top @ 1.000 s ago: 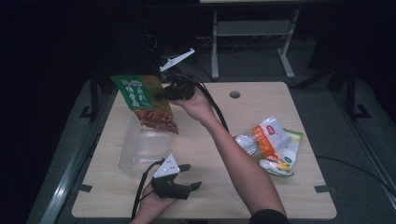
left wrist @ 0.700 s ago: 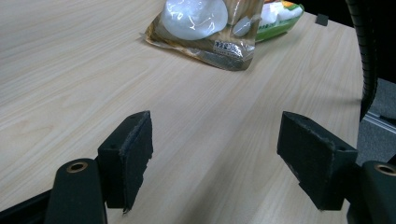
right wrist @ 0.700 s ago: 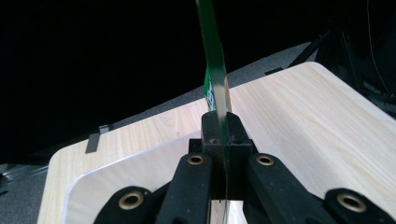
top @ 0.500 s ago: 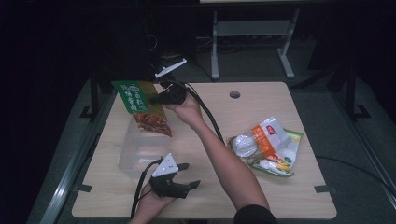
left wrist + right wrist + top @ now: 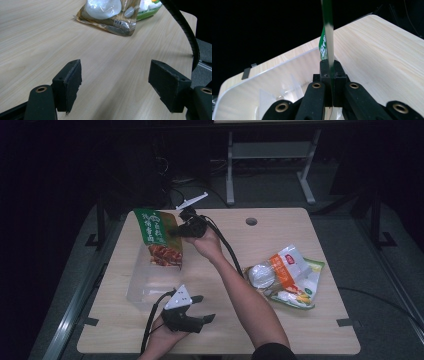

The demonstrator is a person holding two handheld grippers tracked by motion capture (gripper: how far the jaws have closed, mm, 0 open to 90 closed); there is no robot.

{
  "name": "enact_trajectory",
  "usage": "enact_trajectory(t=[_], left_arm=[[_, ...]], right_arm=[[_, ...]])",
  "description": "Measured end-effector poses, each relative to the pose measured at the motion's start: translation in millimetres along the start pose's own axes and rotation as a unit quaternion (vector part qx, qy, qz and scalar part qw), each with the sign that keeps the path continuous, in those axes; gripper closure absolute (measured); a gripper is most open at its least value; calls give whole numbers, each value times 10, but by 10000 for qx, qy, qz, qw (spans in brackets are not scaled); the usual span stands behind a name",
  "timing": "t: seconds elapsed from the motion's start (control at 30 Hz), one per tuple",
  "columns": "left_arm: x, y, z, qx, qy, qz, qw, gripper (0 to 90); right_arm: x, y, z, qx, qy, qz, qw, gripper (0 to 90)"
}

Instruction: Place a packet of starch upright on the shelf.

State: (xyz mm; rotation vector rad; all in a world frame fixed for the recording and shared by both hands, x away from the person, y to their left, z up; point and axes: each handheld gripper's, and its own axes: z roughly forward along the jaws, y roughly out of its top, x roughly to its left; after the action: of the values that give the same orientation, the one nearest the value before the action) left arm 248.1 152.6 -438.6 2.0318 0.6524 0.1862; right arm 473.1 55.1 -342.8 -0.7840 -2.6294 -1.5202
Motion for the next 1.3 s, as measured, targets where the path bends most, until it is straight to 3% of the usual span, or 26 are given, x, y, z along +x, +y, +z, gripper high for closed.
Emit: enact_trajectory(t=[0.07,0.27,0.47,1.3], left_arm=[[0,-1,4,-7,5,-6,10000,264],[13,-5,4,-1,24,-37,10000,263],[16,-3,1,39,43,46,10000,263],[-3,1,32,79,6,77,9999,262]], right_arm=[[4,11,-2,50,-64,-7,10000,878],[-32,13,-83,108,-150,74,9998,659],[-51,-16,-294,8,-216,153,9996,571],[-114,-520,-1017,172,-480,440,9977,464]])
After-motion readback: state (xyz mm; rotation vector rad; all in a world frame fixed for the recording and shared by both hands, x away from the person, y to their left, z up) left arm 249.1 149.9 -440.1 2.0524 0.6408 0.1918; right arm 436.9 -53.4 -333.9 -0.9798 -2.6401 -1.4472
